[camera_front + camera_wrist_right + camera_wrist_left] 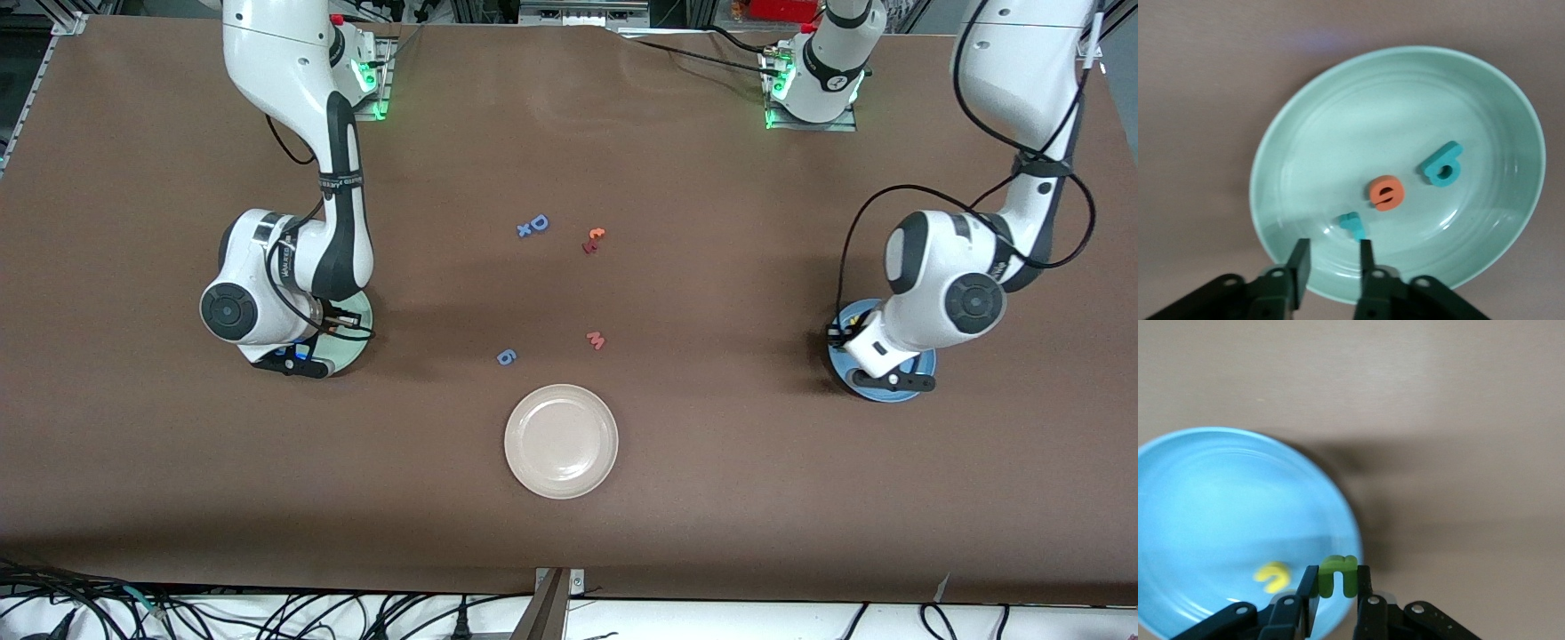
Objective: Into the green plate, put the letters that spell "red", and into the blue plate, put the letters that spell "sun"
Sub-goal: 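Release the r in the green plate while the left gripper releases n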
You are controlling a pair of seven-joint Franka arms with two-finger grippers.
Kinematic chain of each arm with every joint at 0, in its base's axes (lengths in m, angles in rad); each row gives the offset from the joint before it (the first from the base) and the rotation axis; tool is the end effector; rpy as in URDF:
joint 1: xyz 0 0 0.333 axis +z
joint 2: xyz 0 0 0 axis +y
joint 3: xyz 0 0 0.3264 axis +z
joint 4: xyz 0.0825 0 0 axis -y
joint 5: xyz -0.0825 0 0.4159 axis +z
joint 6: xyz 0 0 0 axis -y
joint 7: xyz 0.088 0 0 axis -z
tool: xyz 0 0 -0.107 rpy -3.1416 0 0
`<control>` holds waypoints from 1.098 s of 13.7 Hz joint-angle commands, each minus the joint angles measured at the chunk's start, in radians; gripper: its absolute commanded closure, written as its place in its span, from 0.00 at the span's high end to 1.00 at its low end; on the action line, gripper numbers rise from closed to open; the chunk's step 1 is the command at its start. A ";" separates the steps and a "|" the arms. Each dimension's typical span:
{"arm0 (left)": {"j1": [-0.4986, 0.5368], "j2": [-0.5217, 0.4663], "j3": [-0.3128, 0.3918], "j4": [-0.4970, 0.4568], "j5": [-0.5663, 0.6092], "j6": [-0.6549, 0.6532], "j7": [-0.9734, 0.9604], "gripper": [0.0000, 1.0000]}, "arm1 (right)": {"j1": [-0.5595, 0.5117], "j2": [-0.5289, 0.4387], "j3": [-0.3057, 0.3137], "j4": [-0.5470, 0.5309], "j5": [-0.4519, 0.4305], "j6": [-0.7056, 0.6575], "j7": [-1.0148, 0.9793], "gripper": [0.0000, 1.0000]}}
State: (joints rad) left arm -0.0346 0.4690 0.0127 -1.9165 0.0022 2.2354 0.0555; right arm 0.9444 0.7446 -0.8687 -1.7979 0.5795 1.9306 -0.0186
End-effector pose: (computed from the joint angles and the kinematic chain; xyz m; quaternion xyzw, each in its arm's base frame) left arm 0.6373 -0.0141 0.2220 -0.9964 0.0398 0.0750 0.0025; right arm 0.6312 0.1193 0.2153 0.9863 -0.0772 -0.1416 0.0343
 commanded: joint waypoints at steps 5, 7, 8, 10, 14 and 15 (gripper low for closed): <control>0.101 0.016 -0.013 0.062 0.028 -0.023 0.173 1.00 | -0.001 -0.036 -0.200 0.256 -0.003 -0.333 -0.015 1.00; 0.101 0.017 -0.013 0.068 0.024 -0.023 0.170 1.00 | 0.001 -0.036 -0.277 0.340 0.000 -0.395 -0.012 1.00; 0.099 0.017 -0.013 0.080 0.024 -0.025 0.168 1.00 | 0.001 -0.036 -0.317 0.394 0.003 -0.419 -0.012 1.00; 0.099 0.016 -0.014 0.099 0.022 -0.026 0.167 1.00 | -0.001 -0.037 -0.369 0.477 0.014 -0.449 -0.012 1.00; 0.088 0.020 -0.013 0.192 0.030 -0.103 0.164 1.00 | -0.012 -0.074 -0.408 0.543 0.046 -0.437 -0.012 0.99; 0.087 0.028 -0.014 0.229 0.030 -0.143 0.162 1.00 | -0.018 -0.074 -0.411 0.563 0.074 -0.449 -0.012 1.00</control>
State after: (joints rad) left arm 0.0543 0.4714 0.0048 -1.7803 0.0022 2.1733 0.2168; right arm 0.9429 0.6778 -1.2675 -1.2797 0.6056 1.5078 -0.0224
